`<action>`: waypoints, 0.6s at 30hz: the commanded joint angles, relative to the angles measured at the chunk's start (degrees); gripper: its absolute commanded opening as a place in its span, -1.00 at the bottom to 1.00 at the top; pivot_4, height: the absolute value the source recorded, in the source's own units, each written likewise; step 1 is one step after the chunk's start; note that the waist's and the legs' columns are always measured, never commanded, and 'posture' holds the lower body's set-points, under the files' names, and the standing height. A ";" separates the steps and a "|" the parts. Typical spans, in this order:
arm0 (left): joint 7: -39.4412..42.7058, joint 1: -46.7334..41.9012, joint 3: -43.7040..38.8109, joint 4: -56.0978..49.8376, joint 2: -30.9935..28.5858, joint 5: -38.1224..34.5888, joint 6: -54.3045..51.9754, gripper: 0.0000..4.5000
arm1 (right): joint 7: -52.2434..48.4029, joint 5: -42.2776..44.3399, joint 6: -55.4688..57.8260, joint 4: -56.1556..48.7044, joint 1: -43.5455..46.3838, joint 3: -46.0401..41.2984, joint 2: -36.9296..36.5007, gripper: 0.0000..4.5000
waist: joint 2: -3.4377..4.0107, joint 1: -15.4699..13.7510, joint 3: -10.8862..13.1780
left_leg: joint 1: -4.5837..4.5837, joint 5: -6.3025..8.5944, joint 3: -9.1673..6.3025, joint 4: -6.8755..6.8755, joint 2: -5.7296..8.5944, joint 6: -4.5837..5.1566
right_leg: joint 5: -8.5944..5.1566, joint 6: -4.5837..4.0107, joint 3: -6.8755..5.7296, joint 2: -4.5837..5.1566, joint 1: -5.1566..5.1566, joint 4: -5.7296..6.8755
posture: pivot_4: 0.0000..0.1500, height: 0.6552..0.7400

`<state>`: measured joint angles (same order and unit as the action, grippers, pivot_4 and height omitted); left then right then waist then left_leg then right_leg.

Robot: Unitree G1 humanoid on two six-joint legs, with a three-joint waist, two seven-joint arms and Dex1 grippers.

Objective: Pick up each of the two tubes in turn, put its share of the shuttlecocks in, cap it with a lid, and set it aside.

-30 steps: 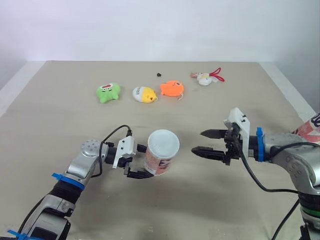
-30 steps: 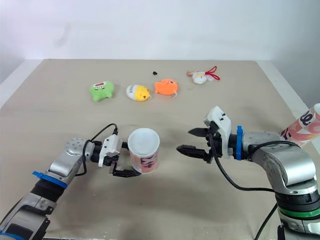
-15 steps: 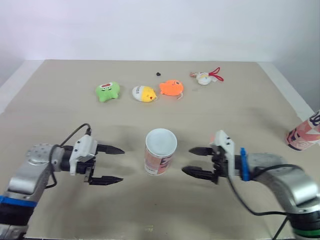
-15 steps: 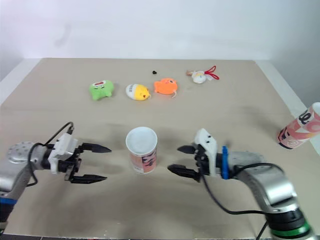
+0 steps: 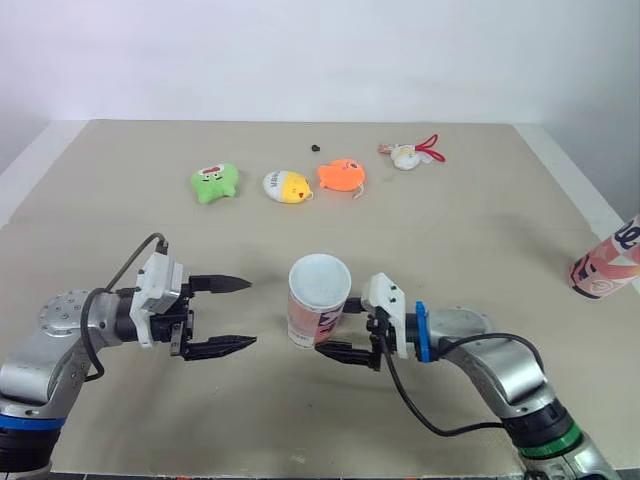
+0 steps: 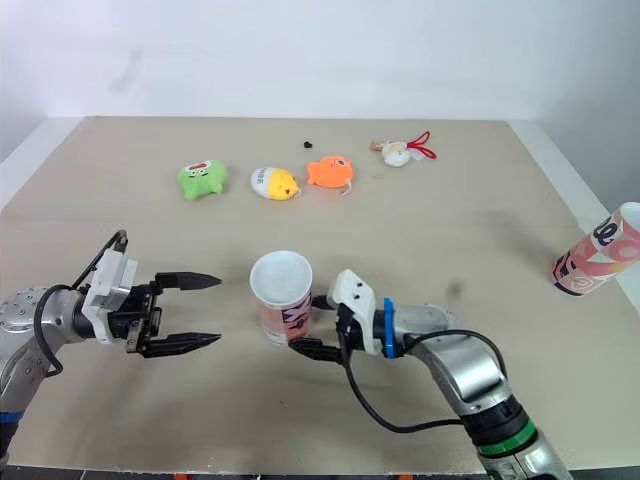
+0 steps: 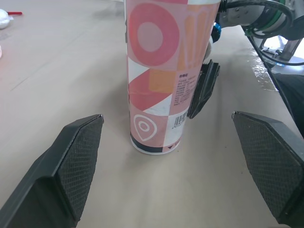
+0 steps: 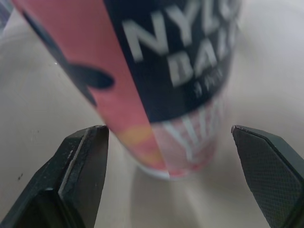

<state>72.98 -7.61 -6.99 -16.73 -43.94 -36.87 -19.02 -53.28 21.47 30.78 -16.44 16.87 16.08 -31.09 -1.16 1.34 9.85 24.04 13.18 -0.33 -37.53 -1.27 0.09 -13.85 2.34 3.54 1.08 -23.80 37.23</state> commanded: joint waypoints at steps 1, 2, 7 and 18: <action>0.34 -0.66 -0.72 -1.31 -0.76 -1.07 -0.24 1.00 | -0.78 -0.67 -2.12 0.67 2.30 1.18 1.87 0.96 | 0.00 0.00 0.00 | 0.00 0.00 0.01 0.00 -0.01 0.00 | 0.06 -0.11 0.00 -0.02 0.00 0.01 | 1.00 1.00; 0.25 -0.64 -0.66 -1.45 -0.72 -1.07 -0.32 1.00 | -0.93 -0.87 -2.16 1.17 2.88 1.58 2.40 0.96 | 0.00 0.01 0.00 | 0.00 0.00 0.03 0.00 -0.04 0.00 | 0.07 -0.12 0.00 -0.03 -0.02 0.01 | 1.00 1.00; -0.23 0.07 -0.33 -2.21 -0.36 -0.92 -0.22 1.00 | -2.45 -1.23 -3.18 2.68 4.84 2.77 3.74 0.96 | 0.00 0.01 0.00 | 0.00 -0.06 0.09 0.00 -0.12 -0.10 | 0.10 -0.16 0.00 -0.12 -0.03 0.03 | 1.00 1.00; -1.28 0.69 0.16 -2.31 0.56 -0.20 0.69 1.00 | -2.95 -1.52 -4.08 5.68 6.04 1.67 4.66 0.05 | 0.00 0.01 -0.01 | -0.05 -0.09 0.12 -0.01 -0.32 -0.15 | 0.21 -0.35 0.01 -0.38 -0.04 0.07 | 1.00 1.00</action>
<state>71.76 -6.99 -6.57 -17.51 -43.54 -36.90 -19.06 -56.32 19.41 26.78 -9.94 22.34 19.45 -26.64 -1.17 1.35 9.84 23.99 13.09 -0.21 -37.55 -1.59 -0.06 -13.64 1.99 3.56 0.68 -23.84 37.30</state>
